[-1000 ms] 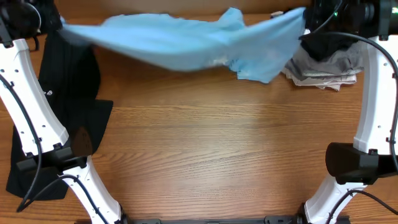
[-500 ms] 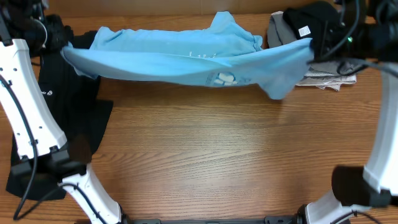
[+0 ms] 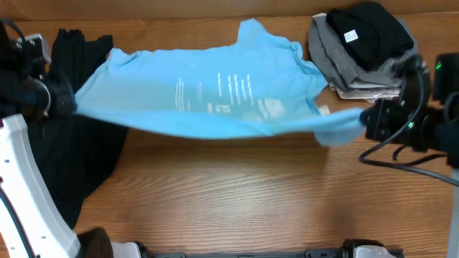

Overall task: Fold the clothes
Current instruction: 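Lay the T-shirt flat on the table and release both grippers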

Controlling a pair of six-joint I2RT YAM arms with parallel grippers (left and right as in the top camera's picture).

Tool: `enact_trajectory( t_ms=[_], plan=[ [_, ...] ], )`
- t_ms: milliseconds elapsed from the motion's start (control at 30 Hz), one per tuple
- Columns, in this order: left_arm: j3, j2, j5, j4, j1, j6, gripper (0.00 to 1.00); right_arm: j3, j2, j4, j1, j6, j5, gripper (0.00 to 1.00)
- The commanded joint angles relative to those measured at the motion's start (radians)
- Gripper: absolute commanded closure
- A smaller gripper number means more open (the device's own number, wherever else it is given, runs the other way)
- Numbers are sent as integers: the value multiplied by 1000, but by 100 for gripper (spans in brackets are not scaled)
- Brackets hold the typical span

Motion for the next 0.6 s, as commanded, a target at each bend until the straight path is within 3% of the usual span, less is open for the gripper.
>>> enact_trajectory(
  t_ms=[0,300,567],
  plan=[
    [-132,-31,-21,3,4,6,96,-121,-55,22,5,20,0,96],
    [-450,-183,-52,80,5,-68,96,-400,-189,79,5,124,-5,96],
    [-647,-246,-163,194,5,-171,96,-545,-175,178,5,135,-7,96]
  ],
)
